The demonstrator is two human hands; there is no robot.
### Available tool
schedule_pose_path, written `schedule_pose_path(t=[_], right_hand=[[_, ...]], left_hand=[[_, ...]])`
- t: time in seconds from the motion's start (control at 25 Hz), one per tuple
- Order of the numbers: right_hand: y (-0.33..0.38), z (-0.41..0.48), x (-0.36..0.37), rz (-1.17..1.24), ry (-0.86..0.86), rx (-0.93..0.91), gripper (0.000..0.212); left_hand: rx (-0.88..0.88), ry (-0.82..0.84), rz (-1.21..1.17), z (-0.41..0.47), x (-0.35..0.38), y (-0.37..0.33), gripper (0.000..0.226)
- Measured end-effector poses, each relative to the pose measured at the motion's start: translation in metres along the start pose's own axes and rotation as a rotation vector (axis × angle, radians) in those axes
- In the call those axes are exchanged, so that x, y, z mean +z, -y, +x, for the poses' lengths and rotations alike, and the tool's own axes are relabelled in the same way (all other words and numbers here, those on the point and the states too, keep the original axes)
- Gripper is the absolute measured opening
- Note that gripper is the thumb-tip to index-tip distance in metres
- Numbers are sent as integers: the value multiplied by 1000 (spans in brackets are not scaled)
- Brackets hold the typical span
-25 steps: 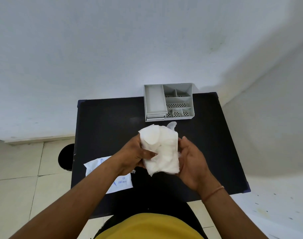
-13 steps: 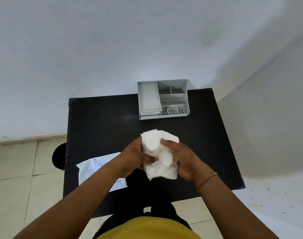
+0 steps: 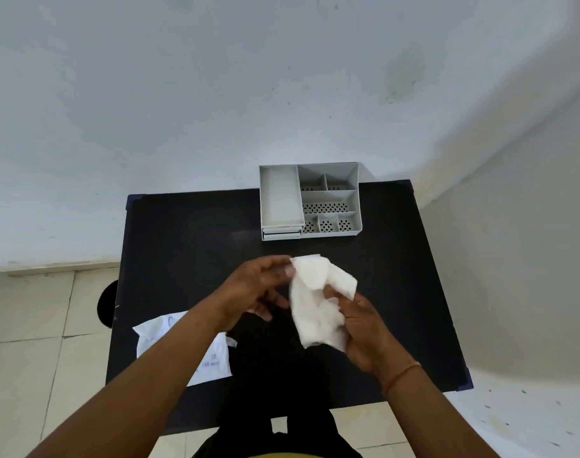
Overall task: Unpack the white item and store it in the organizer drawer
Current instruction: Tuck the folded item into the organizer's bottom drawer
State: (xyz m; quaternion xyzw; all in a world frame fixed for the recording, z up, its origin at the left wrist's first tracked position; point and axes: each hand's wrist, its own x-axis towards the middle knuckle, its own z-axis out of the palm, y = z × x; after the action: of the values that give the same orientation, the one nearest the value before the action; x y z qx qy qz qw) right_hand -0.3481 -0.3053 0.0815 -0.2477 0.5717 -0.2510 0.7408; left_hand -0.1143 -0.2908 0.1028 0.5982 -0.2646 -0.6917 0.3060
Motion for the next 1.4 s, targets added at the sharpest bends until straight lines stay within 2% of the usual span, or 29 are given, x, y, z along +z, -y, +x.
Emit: schedule_pose_path(t=[0.16, 0.24, 0.32, 0.4, 0.48, 0.6, 0.68, 0.84, 0.96, 1.04, 1.12, 1.2, 1.24, 1.28, 1.32, 1.4], right_hand=[[8, 13, -19, 20, 3, -15, 24], [10, 22, -25, 14, 16, -31, 23], [12, 31, -26, 12, 30, -33, 22], [15, 39, -24, 1, 35, -27, 21], [18, 45, -20, 3, 41, -22, 21], [22, 53, -16, 15, 52, 1, 22], [25, 57, -12, 26, 53, 17, 19], [30, 60, -1, -17, 54, 35, 28], [29, 63, 6, -49, 35, 55, 37], [28, 67, 11, -68, 32, 61, 31], [27, 72, 18, -89, 23, 63, 27], [26, 77, 25, -103, 11, 59, 26], [25, 80, 28, -113, 18, 53, 26], [25, 81, 32, -120, 38, 47, 25], [25, 83, 35, -132, 68, 34, 26], [27, 83, 41, -157, 129, 20, 29]], left_hand=[[-157, -349, -420, 76, -11, -6, 12], [-209, -432, -616, 113, -11, -13, 16], [-236, -498, -684, 139, -10, -14, 22], [-235, -527, -706, 148, -7, -11, 15], [-229, -552, -714, 147, -3, -2, 6], [-254, -588, -675, 134, 6, 24, 7], [-288, -589, -648, 124, 11, 47, 18], [-290, -549, -665, 109, 17, 85, 56], [-261, -536, -639, 104, 15, 91, 59], [-283, -519, -606, 101, 14, 89, 66], [-286, -584, -476, 90, 16, 82, 73], [-203, -771, -275, 78, 15, 74, 60], [-131, -806, -265, 71, 13, 65, 50], [-95, -738, -350, 66, 10, 53, 45], [-112, -594, -440, 60, 7, 39, 45], [-141, -359, -410, 54, 1, 23, 39]])
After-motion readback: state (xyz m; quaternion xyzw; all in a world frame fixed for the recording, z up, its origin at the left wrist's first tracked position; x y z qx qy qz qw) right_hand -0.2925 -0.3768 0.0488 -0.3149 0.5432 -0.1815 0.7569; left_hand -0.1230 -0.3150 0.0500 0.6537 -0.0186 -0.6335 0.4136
